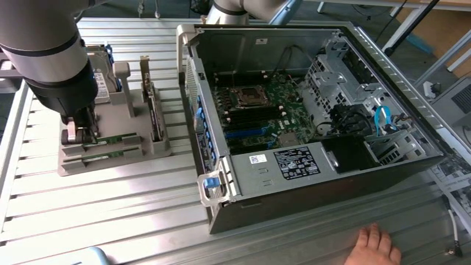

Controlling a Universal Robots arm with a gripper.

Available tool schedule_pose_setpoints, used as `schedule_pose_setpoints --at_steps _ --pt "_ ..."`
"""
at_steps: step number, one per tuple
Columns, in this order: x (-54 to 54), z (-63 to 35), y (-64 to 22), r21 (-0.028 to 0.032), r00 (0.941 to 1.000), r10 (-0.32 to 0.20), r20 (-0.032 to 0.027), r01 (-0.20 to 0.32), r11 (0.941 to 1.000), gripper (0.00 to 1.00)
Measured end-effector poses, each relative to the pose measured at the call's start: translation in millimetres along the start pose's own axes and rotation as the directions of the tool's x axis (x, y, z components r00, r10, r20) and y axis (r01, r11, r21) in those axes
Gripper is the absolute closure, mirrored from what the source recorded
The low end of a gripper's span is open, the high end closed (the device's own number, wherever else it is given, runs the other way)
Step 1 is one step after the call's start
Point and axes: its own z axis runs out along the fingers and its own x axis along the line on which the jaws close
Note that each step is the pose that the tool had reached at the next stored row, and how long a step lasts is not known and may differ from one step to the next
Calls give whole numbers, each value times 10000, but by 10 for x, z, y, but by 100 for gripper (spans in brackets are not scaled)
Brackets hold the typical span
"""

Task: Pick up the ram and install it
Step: 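Pick up the ram and move it above insertion slot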

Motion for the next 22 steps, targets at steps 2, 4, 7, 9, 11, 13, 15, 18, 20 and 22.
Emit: schedule_pose_setpoints --at_steps 2,4,7,9,11,13,15,18,20,22 --pt "3 25 -1 0 10000 1 0 -1 10000 69" --pt "6 49 -1 0 10000 0 0 0 10000 69" --pt "10 85 -3 0 10000 0 0 0 10000 69" --pt "13 107 -4 0 10000 1 0 -1 10000 69" --pt "15 129 -4 1 10000 0 1 0 10000 69" --pt "17 142 -5 0 10000 0 -1 0 10000 69" --pt "17 142 -5 -2 10000 1 -1 -1 10000 69" --pt "16 142 -5 -1 10000 -2 0 2 10000 69" --pt "16 143 -5 -8 9999 -159 -5 159 9999 69" --pt "16 143 -5 -18 9994 -348 -11 348 9994 69"
